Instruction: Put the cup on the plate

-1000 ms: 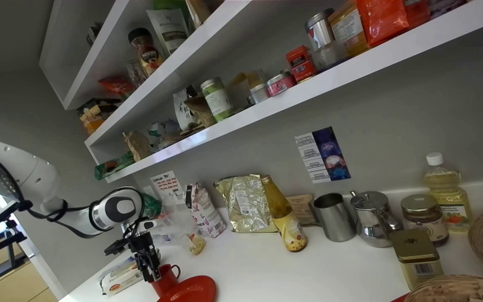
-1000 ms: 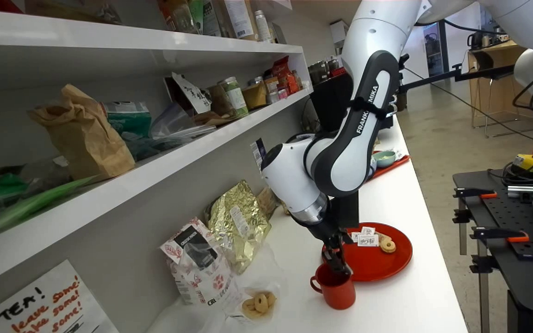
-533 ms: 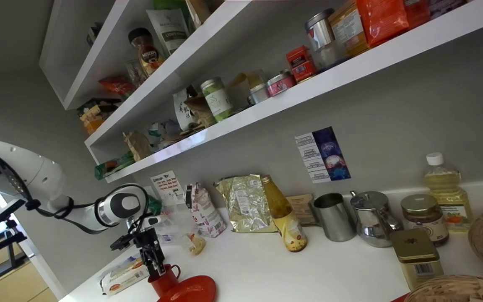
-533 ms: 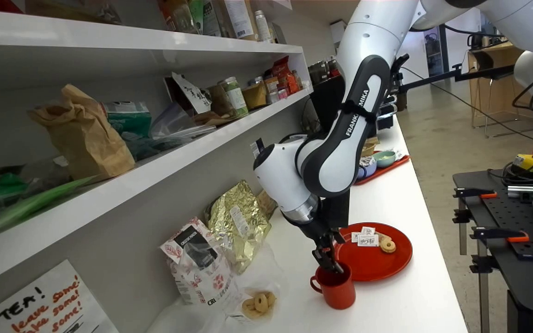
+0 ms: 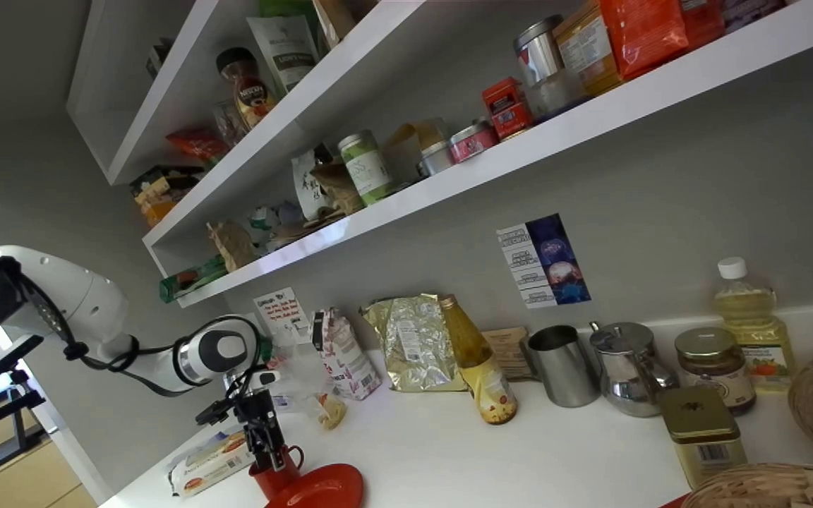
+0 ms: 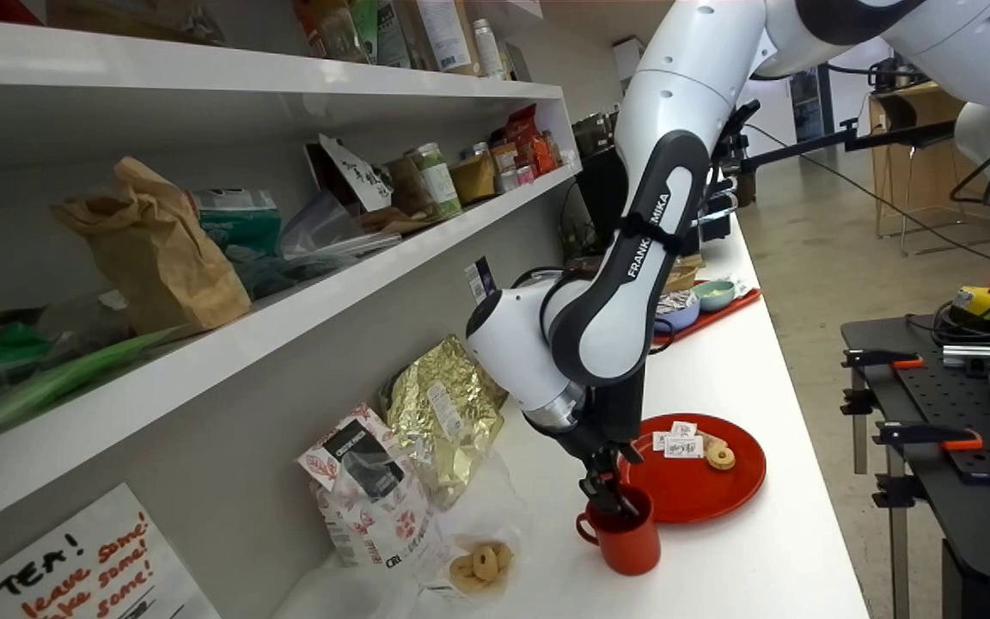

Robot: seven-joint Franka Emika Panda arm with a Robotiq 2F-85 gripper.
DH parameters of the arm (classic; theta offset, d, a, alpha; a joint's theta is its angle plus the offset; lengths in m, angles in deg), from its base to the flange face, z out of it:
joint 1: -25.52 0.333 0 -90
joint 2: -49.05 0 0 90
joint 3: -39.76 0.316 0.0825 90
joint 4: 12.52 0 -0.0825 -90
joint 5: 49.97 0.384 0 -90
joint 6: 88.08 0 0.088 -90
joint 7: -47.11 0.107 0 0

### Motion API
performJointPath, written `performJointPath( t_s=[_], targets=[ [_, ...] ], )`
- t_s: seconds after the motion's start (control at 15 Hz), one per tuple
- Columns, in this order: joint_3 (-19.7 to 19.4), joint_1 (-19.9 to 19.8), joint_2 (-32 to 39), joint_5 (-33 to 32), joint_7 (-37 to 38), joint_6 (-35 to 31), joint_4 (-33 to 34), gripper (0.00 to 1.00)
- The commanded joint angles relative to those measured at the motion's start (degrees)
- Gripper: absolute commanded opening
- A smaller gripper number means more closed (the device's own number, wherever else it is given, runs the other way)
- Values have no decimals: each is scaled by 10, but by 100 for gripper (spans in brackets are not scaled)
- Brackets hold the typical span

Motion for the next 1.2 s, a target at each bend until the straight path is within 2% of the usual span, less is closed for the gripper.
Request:
performJointPath(
  t_s=[0.0, 0.53, 0.67, 0.87, 1.13],
  targets=[
    [-12, 4, 27, 17, -10, 33, 44, 67],
    [-19, -1, 39, 23, -13, 51, 67, 6],
    [-20, -2, 39, 25, -12, 53, 67, 3],
    [-20, -9, 32, 40, -15, 62, 68, 7],
    [-21, -20, 18, 50, -17, 61, 59, 3]
  ],
)
